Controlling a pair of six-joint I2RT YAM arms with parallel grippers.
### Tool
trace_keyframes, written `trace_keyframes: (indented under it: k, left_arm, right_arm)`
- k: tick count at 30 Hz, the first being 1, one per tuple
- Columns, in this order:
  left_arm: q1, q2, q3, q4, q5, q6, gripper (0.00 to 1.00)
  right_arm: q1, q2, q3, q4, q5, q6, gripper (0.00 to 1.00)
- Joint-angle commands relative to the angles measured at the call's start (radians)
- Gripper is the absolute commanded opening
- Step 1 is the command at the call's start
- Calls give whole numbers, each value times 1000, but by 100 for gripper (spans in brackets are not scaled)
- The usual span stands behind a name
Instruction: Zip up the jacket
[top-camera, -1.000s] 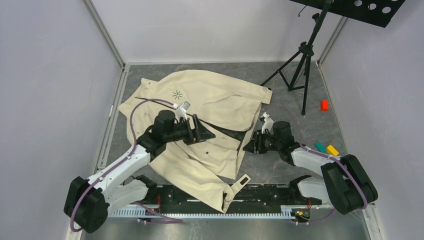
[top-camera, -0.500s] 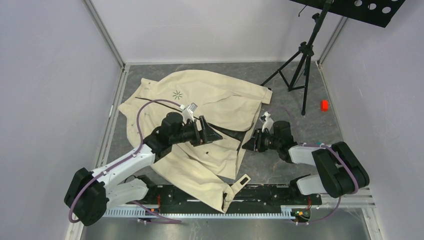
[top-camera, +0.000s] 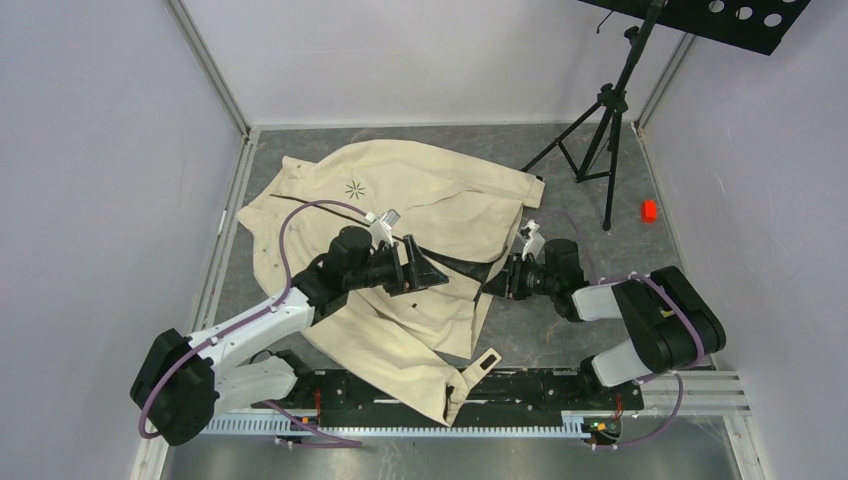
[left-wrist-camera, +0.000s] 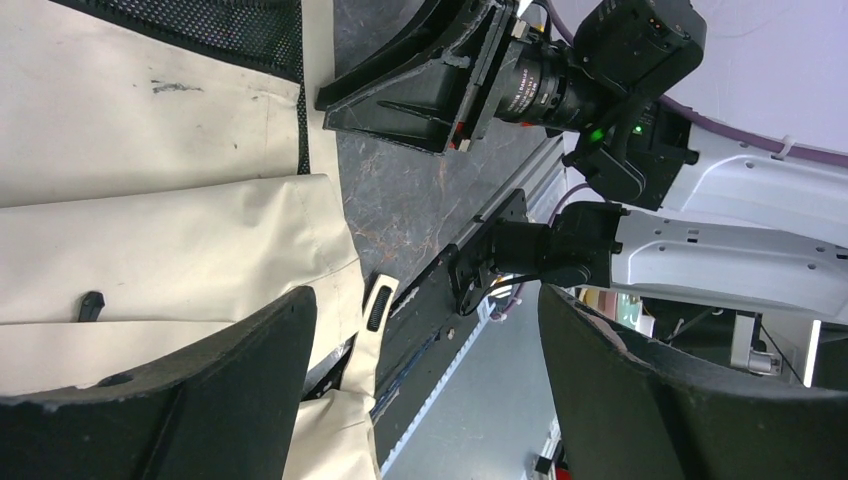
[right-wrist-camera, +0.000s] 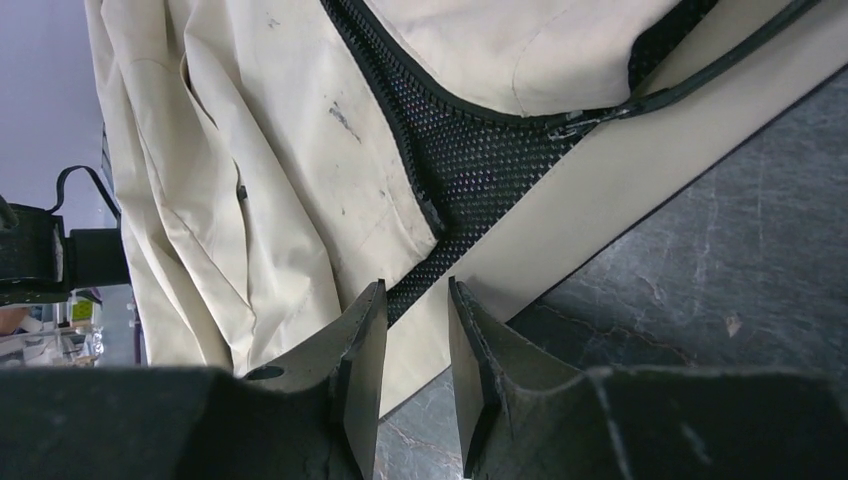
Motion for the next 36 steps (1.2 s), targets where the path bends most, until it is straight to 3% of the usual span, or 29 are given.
trace_keyframes:
  k: [1,7,15,20,29,32,35,36]
  left_arm:
    - [-7,1,38,39,-14,-25,87]
    - [-9,2,28,39,-10,-28,87]
    - [-10,4,30,40,-14,-31,85]
    - [-10,4,28,39,-13,-33,84]
    - [-13,-7,17,41,-14,-50,82]
    - [-13,2,5,66,-9,-73,80]
    - [-13,19,-36,155,-5,-149,75]
    - [-13,26,-54,202,-14,-188,71]
  right_arm:
    - [-6,44,35,89,-21,10,35]
    - [-6,118,47,146,-33,29,37]
    - [-1,188,27,363,-105,156,36]
    - [12,185,35,377,-107,166,29]
    - [33,223,41,412,-104,171,31]
    - [37,225,51,420,-103,171,26]
    - [37,212,46,450,-118,188,0]
    - [38,198,36,472,-124,203,0]
